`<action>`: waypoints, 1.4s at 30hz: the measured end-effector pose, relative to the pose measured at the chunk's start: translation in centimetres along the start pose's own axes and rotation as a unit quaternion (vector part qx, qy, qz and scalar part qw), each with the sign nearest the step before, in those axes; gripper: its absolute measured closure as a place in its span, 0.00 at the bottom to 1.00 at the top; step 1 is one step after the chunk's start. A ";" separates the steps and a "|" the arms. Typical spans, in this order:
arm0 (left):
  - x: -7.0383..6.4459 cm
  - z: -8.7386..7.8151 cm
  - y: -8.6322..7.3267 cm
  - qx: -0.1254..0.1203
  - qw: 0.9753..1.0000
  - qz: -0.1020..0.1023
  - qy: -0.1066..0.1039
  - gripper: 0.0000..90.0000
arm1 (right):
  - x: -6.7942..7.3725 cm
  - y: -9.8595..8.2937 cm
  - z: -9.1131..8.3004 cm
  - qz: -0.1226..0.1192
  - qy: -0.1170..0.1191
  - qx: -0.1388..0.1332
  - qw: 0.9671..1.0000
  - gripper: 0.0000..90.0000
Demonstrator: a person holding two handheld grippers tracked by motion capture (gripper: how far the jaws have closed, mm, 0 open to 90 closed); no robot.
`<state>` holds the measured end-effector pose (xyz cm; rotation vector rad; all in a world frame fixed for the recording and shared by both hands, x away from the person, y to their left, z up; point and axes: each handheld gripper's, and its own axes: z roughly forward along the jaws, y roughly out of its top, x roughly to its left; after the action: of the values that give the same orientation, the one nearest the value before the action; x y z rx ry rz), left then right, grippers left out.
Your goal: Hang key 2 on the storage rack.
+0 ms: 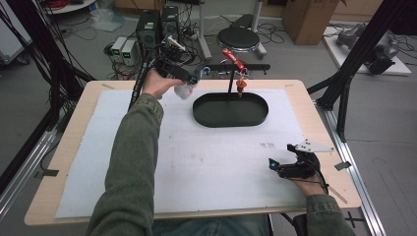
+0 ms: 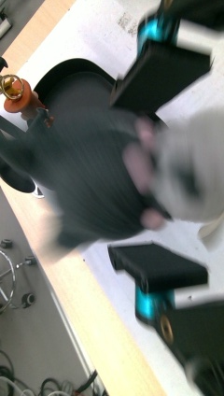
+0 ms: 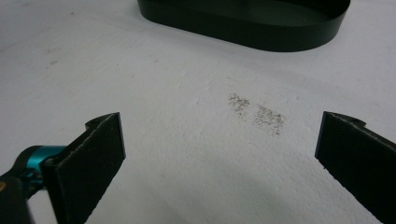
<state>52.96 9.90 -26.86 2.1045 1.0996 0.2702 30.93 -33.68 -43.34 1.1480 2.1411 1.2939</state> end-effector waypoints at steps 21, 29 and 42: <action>2.6 -5.0 -4.2 -0.059 0.998 0.005 0.013 0.02 | -0.2 -0.1 0.1 -0.002 -0.006 0.002 1.000 0.01; 3.3 -6.7 -6.3 -0.095 0.995 0.003 -0.004 0.02 | -0.1 0.0 0.2 -0.002 -0.009 0.005 1.000 0.01; 5.0 -7.7 -10.5 -0.110 0.994 -0.012 0.012 0.02 | 0.1 0.2 0.4 -0.003 -0.006 0.007 1.000 0.01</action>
<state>45.72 21.56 -29.33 1.8962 1.0579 0.3890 31.18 -33.36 -43.37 1.1504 2.1467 1.2678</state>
